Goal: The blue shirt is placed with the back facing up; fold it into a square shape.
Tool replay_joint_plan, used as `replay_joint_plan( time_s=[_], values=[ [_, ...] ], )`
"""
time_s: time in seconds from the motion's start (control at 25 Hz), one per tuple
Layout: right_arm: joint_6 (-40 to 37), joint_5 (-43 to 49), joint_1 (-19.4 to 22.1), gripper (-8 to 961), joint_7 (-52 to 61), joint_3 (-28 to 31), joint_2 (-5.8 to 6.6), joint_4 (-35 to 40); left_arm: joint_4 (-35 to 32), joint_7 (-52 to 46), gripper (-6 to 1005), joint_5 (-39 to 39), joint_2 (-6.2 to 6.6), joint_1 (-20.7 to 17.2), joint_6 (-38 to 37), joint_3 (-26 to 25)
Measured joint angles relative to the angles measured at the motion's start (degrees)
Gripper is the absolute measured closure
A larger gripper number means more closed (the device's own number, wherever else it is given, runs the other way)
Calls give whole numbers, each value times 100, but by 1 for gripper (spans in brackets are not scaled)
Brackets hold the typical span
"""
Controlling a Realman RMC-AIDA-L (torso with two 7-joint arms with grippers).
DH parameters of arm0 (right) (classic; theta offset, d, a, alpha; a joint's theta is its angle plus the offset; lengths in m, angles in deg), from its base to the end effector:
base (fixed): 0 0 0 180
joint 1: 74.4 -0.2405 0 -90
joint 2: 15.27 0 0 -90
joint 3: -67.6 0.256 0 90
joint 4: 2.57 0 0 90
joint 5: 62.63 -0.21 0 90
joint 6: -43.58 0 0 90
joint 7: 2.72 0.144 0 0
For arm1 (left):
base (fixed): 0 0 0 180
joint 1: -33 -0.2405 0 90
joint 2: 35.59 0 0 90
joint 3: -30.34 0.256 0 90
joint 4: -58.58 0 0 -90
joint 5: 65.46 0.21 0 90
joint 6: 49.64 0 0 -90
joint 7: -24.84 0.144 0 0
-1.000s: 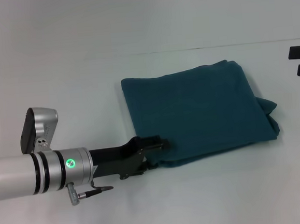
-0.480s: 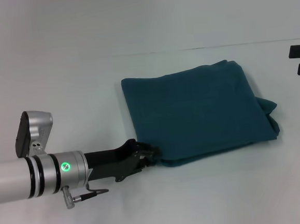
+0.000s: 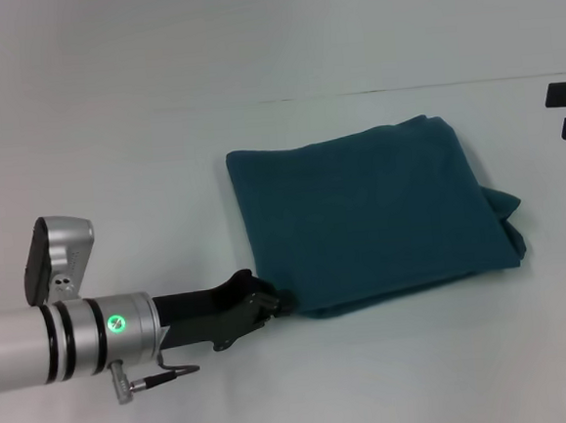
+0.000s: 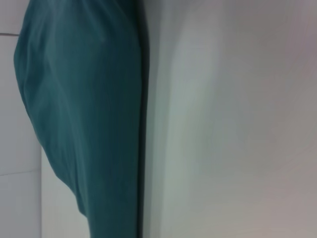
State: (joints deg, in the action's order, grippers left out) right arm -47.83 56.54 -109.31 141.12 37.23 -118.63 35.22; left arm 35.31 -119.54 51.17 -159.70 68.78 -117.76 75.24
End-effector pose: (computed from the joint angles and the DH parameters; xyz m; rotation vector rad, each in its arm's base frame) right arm 0.2857 0.3754 0.1315 -2.0842 1.8856 0.7936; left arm -0.2583 0.3332 -0.0932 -1.9477 -2.3341 -0.6711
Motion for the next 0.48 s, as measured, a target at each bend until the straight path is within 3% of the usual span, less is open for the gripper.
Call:
replay_joint_plan(
  time_s=[0.48],
  values=[
    [1,0,1,189,27,29,0,0,-710,-91,957,11,30,-669,-485,-65]
  ],
)
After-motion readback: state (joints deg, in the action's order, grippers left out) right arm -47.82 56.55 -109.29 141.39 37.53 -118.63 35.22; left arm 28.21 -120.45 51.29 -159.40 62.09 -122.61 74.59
